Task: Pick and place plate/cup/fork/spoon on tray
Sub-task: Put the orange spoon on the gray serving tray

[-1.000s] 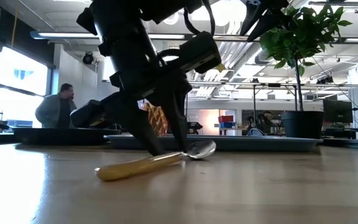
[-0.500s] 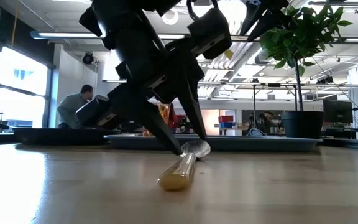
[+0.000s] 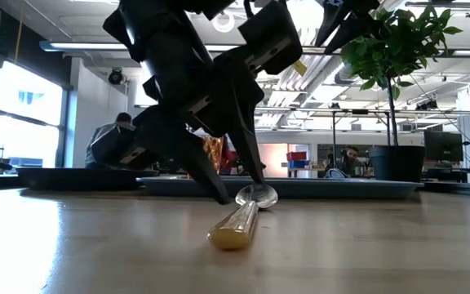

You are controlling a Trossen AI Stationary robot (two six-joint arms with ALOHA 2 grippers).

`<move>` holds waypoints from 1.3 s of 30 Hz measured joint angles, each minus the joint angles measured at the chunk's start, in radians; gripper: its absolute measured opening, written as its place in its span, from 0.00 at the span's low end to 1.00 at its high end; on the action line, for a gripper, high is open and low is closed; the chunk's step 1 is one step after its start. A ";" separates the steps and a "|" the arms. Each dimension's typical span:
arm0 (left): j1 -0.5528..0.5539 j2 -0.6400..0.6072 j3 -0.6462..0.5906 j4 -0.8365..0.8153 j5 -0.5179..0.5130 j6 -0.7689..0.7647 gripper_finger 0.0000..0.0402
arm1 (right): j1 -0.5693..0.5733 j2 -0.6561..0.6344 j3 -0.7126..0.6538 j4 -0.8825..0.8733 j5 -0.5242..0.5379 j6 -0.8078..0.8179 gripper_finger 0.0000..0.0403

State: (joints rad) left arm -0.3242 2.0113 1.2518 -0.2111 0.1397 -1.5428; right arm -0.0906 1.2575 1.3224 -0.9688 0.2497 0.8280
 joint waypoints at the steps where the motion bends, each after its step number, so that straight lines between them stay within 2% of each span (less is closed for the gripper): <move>1: -0.001 0.000 0.000 0.000 -0.008 0.000 0.30 | 0.000 0.000 0.000 0.000 -0.002 0.000 0.27; 10: 0.000 0.004 0.000 -0.018 -0.057 -0.006 0.30 | 0.000 0.000 0.000 0.000 -0.006 0.000 0.27; 39: 0.000 0.033 0.001 0.032 -0.061 0.002 0.30 | 0.000 0.000 0.000 0.000 -0.007 0.001 0.27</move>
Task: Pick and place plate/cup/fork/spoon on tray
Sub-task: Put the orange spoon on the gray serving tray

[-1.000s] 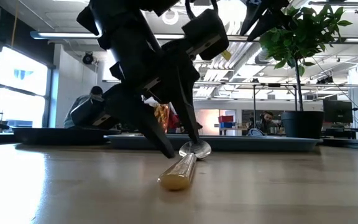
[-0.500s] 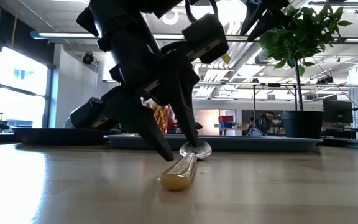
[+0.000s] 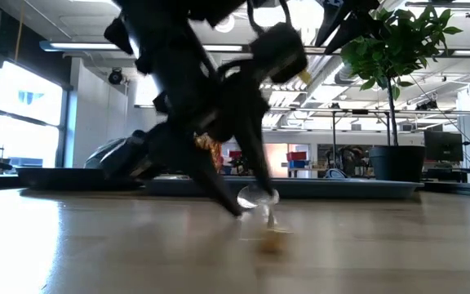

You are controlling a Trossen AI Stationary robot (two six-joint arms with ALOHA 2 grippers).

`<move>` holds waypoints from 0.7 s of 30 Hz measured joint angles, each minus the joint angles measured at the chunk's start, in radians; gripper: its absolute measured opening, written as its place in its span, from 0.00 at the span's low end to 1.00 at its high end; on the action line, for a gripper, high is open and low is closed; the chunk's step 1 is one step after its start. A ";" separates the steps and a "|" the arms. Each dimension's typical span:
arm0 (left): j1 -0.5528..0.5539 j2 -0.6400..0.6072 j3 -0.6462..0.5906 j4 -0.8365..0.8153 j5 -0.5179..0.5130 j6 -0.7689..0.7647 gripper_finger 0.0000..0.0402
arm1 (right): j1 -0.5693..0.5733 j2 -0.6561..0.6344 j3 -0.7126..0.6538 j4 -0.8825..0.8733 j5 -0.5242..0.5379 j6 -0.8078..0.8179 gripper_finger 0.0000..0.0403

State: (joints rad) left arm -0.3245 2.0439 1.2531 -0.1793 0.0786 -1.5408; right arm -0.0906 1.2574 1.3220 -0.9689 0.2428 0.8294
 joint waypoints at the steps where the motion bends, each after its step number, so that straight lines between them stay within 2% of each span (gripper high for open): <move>1: -0.001 0.004 0.000 0.008 0.005 -0.001 0.30 | 0.000 0.000 0.000 0.000 -0.003 0.000 0.27; 6: -0.007 0.036 0.001 0.091 0.026 -0.018 0.30 | 0.000 -0.001 0.000 -0.001 -0.008 0.002 0.27; 10: -0.009 0.031 0.000 0.096 0.008 0.003 0.30 | 0.000 0.000 0.000 -0.003 -0.010 0.002 0.27; 16: 0.004 -0.016 -0.002 0.092 -0.002 0.086 0.30 | 0.000 -0.001 0.000 -0.006 -0.012 0.003 0.27; 21: 0.010 -0.087 -0.002 0.090 -0.003 0.188 0.30 | 0.003 0.000 0.000 -0.007 -0.070 0.008 0.27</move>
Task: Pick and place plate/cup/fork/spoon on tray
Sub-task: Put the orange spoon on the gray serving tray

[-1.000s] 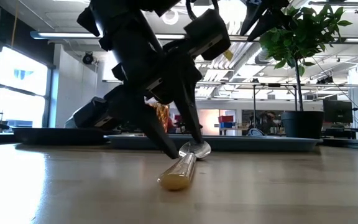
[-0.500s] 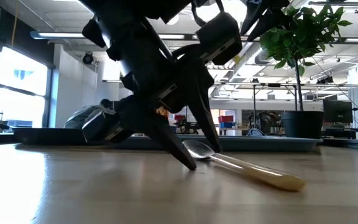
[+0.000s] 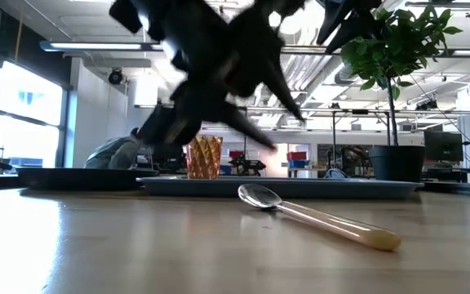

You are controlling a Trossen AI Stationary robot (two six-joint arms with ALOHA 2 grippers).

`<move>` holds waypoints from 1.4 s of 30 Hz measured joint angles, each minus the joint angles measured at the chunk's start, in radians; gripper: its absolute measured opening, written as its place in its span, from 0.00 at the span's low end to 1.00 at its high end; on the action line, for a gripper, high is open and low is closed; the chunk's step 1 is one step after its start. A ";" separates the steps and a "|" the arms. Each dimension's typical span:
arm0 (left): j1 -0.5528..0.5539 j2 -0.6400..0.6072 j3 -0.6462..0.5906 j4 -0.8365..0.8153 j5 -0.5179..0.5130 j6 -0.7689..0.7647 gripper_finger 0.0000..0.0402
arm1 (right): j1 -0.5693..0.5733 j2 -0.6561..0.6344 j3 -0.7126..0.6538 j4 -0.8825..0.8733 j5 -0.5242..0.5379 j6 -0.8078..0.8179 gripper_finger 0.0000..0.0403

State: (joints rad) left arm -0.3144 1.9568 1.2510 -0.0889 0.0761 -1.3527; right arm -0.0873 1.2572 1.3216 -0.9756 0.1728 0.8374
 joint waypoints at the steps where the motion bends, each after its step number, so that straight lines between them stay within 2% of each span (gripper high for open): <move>1: 0.002 -0.020 0.000 0.000 0.000 0.026 0.30 | 0.005 0.000 0.000 0.000 -0.008 0.000 0.27; 16: 0.078 -0.425 0.002 -0.062 -0.010 0.545 0.30 | 0.199 0.005 -0.012 -0.015 -0.025 0.267 0.27; 21: 0.082 -0.561 0.002 -0.147 -0.011 0.690 0.30 | 0.257 0.017 -0.045 -0.002 -0.058 0.381 0.27; 27: 0.085 -0.682 0.002 -0.256 -0.014 0.771 0.30 | 0.306 0.067 -0.051 0.046 -0.070 0.484 0.31; 36: 0.086 -0.812 0.001 -0.394 -0.048 0.844 0.30 | 0.353 0.136 -0.051 0.411 -0.105 0.517 0.41; 39: 0.086 -0.845 0.001 -0.441 -0.077 0.874 0.30 | 0.371 0.152 -0.051 0.494 -0.054 0.543 0.41; 42: 0.086 -0.869 0.001 -0.478 -0.116 0.887 0.30 | 0.381 0.172 -0.051 0.501 -0.031 0.599 0.39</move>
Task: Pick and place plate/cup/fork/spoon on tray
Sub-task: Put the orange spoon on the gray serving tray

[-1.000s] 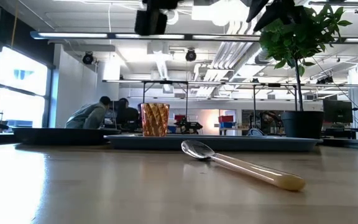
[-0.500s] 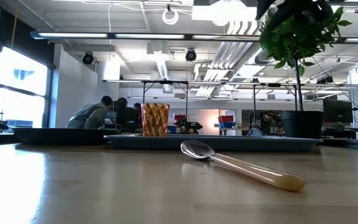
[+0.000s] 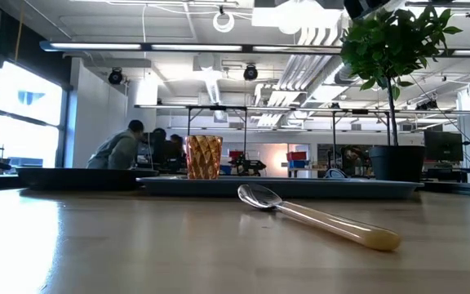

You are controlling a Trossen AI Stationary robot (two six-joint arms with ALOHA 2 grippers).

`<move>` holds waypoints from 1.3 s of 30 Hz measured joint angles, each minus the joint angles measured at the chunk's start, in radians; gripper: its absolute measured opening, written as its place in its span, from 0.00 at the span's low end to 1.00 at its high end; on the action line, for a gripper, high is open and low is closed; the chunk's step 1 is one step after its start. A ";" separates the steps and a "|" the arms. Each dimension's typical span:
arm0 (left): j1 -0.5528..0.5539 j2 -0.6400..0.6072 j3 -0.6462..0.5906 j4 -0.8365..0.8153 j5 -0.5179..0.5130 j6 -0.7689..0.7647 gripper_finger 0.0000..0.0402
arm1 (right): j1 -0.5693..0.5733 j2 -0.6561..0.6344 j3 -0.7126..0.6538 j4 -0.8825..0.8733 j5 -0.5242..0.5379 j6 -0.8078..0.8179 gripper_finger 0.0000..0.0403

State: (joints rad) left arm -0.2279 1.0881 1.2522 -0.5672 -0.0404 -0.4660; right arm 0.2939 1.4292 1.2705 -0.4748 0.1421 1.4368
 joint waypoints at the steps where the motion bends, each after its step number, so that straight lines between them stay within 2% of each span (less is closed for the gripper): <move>1: 0.000 -0.007 0.000 -0.022 -0.015 0.000 0.30 | 0.004 0.011 0.000 -0.002 0.001 0.006 0.39; 6: 0.000 -0.024 0.000 -0.072 -0.061 0.017 0.30 | 0.023 0.072 0.000 0.026 -0.017 0.049 0.36; 12: 0.000 -0.025 0.000 -0.098 -0.071 0.026 0.30 | 0.028 0.126 0.003 0.135 -0.030 0.051 0.35; 20: 0.000 -0.025 0.000 -0.099 -0.072 0.026 0.30 | 0.028 0.137 0.119 0.142 -0.014 -0.027 0.35; 26: 0.000 -0.025 0.000 -0.099 -0.078 0.026 0.30 | 0.028 0.137 0.257 -0.089 0.067 -0.065 0.35; 30: 0.000 -0.025 0.000 -0.099 -0.078 0.025 0.30 | 0.027 0.136 0.294 -0.302 0.066 -0.002 0.35; 34: 0.000 -0.025 0.000 -0.099 -0.078 0.025 0.30 | 0.028 0.154 0.281 -0.399 0.031 0.082 0.35; 39: 0.000 -0.024 0.000 -0.099 -0.092 0.032 0.30 | 0.029 0.247 0.280 -0.423 -0.090 0.109 0.35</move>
State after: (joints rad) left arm -0.2276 1.0637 1.2518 -0.6662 -0.1322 -0.4339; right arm 0.3229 1.6764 1.5501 -0.8978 0.0526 1.5456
